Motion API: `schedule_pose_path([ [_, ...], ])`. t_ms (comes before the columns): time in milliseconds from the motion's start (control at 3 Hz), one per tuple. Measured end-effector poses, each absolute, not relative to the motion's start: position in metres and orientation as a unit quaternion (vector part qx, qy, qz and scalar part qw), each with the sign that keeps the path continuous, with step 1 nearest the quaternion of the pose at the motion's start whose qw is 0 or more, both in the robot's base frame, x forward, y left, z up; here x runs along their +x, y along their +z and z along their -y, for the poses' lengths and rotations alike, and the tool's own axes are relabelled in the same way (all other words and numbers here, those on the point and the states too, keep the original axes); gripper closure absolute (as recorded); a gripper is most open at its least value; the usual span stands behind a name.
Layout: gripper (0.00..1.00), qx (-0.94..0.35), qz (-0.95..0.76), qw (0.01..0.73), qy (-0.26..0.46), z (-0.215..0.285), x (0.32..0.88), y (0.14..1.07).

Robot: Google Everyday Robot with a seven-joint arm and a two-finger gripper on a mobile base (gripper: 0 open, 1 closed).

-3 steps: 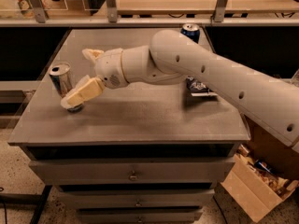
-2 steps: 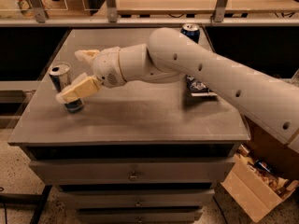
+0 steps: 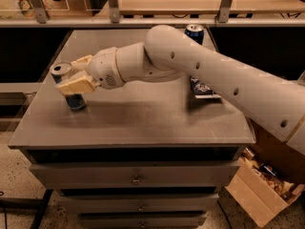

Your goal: Pick redbull can

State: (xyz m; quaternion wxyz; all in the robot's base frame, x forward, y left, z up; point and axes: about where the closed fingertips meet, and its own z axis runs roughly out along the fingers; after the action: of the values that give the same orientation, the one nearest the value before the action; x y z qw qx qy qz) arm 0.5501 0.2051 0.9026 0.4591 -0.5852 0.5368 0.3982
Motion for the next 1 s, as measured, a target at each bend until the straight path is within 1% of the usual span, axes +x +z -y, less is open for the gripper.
schedule_pose_path([
  [333, 0.86, -0.582, -0.54, 0.457, 0.401, -0.203, 0.552, 0.904],
  [667, 1.0, -0.571, -0.55, 0.464, 0.395, -0.184, 0.564, 0.913],
  [1000, 1.0, -0.558, -0.558, 0.48, 0.383, -0.154, 0.578, 0.933],
])
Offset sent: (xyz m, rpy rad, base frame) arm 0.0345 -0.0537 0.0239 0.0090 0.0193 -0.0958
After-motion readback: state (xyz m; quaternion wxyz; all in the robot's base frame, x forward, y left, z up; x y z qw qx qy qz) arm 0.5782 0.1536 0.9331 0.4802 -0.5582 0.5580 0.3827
